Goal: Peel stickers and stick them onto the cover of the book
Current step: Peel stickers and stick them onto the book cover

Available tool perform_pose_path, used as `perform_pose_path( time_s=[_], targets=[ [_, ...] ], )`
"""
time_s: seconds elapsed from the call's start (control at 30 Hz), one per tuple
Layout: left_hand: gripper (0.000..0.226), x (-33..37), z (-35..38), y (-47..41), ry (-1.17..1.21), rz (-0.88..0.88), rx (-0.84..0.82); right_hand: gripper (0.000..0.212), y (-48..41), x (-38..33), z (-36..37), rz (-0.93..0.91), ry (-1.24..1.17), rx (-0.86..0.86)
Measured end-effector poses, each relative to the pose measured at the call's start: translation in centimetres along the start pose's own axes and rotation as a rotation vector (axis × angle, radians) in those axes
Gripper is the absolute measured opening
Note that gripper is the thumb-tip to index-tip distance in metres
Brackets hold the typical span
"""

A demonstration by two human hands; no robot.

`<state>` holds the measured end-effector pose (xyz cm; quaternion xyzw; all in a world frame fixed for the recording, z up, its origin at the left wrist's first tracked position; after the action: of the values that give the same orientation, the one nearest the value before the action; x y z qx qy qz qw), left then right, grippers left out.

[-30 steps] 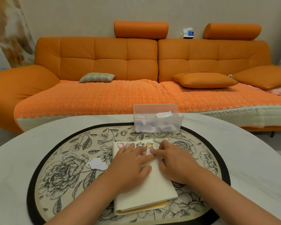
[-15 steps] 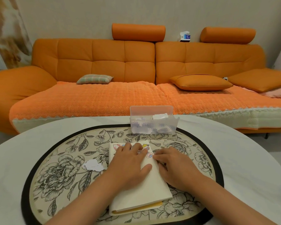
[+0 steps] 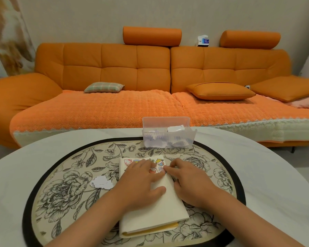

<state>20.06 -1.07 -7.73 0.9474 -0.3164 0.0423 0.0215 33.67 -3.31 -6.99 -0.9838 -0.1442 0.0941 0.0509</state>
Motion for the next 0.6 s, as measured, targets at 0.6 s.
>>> perform_pose_path(
  time_s=[0.6],
  targets=[
    [0.05,-1.8,-2.3,1.5,0.244,-0.072,0.18,0.045,-0.9,-1.3,-2.5,0.015,0.008,0.08]
  ],
)
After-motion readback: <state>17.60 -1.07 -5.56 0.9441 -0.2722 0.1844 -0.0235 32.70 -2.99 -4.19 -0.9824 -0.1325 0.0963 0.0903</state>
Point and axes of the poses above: each hand's wrist, its own y-axis away from the middle knuckle, its own z-axis out of the palm, x = y × z, the point moved 7 cm from there along -y, towards the middle knuckle, and after that the axes turned 1 degree about -z, right-handed, at the moved point
